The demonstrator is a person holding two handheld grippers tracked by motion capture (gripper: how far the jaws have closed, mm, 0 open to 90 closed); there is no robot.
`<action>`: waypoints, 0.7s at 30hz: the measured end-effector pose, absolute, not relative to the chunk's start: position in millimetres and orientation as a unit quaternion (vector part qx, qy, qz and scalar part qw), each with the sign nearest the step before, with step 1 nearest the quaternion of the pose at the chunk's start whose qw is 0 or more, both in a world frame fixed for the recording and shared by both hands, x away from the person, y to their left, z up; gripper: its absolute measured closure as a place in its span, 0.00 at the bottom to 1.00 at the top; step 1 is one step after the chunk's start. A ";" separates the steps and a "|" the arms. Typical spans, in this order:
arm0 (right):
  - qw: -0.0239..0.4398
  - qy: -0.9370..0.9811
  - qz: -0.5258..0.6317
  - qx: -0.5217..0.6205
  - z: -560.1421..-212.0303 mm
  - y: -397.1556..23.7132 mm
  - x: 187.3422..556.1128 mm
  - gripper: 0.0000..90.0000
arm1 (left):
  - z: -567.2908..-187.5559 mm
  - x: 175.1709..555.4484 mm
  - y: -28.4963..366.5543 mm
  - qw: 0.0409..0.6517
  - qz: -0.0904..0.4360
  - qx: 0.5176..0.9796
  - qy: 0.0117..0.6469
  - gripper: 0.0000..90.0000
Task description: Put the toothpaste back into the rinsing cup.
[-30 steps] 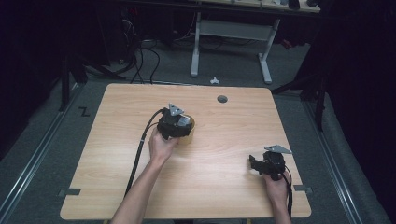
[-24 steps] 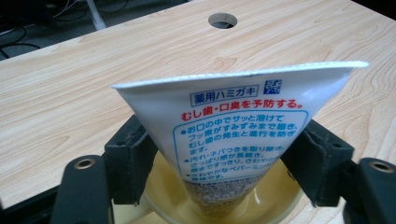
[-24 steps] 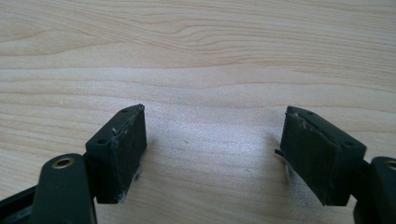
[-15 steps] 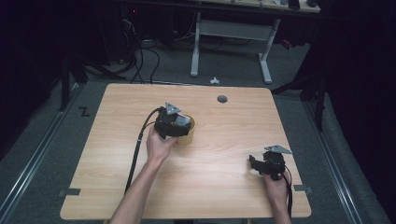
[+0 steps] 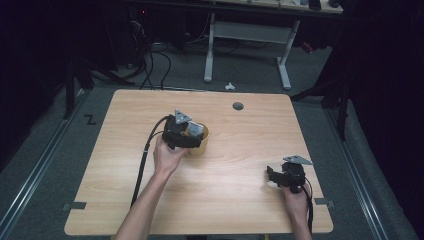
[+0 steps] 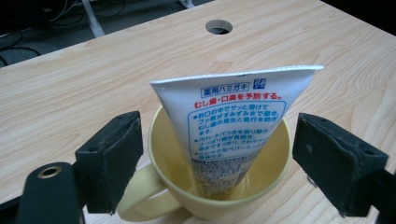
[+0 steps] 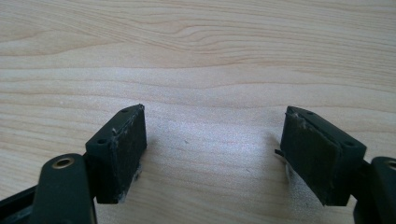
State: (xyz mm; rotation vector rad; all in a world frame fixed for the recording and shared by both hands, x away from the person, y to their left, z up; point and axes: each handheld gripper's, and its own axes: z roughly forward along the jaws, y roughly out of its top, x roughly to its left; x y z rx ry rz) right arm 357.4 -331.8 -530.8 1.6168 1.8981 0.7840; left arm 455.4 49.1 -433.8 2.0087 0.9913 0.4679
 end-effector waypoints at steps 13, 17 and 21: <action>0.261 0.701 0.290 0.597 -530.8 -331.9 357.4 0.25 | -431.0 446.4 66.5 0.419 0.188 0.791 0.404 0.17; 0.261 0.702 0.290 0.596 -530.8 -331.9 357.4 0.25 | -430.5 443.8 73.6 0.422 0.186 0.788 0.407 0.17; 0.261 0.702 0.290 0.596 -530.8 -331.8 357.4 0.25 | -428.3 440.7 80.9 0.421 0.187 0.788 0.409 0.17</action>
